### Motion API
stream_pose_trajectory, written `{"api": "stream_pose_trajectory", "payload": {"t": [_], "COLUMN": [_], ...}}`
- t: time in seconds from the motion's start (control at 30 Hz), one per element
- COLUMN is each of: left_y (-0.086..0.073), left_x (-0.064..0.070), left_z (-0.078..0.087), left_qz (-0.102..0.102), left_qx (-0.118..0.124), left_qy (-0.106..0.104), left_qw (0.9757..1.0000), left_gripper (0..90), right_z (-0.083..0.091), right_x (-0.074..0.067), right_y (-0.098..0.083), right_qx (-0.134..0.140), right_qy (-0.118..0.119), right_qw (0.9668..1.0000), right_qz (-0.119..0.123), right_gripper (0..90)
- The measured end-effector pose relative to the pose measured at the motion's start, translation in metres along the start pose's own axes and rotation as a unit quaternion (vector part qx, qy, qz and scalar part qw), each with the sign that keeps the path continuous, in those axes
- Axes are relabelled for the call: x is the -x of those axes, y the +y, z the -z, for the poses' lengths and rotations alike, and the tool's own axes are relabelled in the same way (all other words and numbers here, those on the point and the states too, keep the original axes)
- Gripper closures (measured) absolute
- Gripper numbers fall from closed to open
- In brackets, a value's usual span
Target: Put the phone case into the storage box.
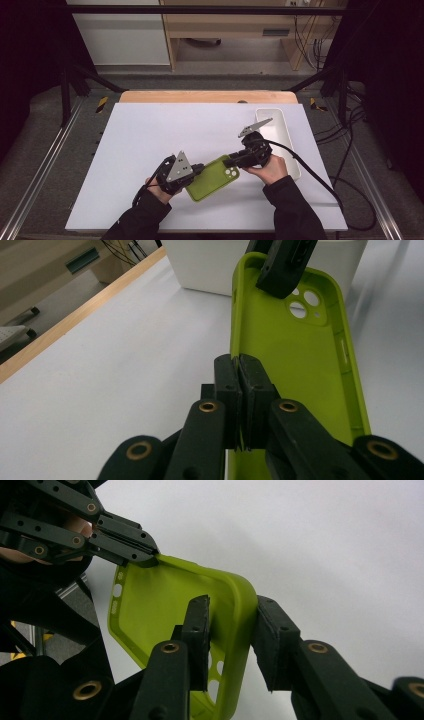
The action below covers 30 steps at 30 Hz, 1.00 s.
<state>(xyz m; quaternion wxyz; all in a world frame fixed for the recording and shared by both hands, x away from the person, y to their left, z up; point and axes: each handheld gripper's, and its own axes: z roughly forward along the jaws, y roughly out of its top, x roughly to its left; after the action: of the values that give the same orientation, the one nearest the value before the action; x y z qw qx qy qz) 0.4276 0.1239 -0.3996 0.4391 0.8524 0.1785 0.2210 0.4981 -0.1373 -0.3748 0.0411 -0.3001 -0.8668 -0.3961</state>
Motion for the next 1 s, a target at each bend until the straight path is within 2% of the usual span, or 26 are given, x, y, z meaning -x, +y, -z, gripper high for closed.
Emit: {"api": "stream_pose_trajectory", "payload": {"t": [0.47, 0.67, 1.0], "left_y": [-0.0006, -0.0007, -0.0015], "left_x": [0.0017, 0.0027, 0.0026], "left_z": [-0.0023, -0.0034, -0.0055], "left_qz": [-0.006, -0.008, 0.003], "left_qx": [-0.006, -0.006, -0.007], "left_qy": [0.001, -0.002, -0.007], "left_qw": [1.0000, 0.9999, 0.9999], "left_gripper": [87.6, 87.5, 84.7], "right_z": [0.0055, 0.0077, 0.0093], "right_x": [-0.0005, -0.0015, -0.0037], "right_y": [0.0005, 0.0003, 0.0001], "right_qx": [0.000, -0.001, 0.004], "right_qy": [0.004, 0.006, 0.000], "right_qw": [1.0000, 1.0000, 1.0000], "right_qz": [-0.005, -0.007, 0.000], "right_gripper": [78.5, 79.1, 79.4]}}
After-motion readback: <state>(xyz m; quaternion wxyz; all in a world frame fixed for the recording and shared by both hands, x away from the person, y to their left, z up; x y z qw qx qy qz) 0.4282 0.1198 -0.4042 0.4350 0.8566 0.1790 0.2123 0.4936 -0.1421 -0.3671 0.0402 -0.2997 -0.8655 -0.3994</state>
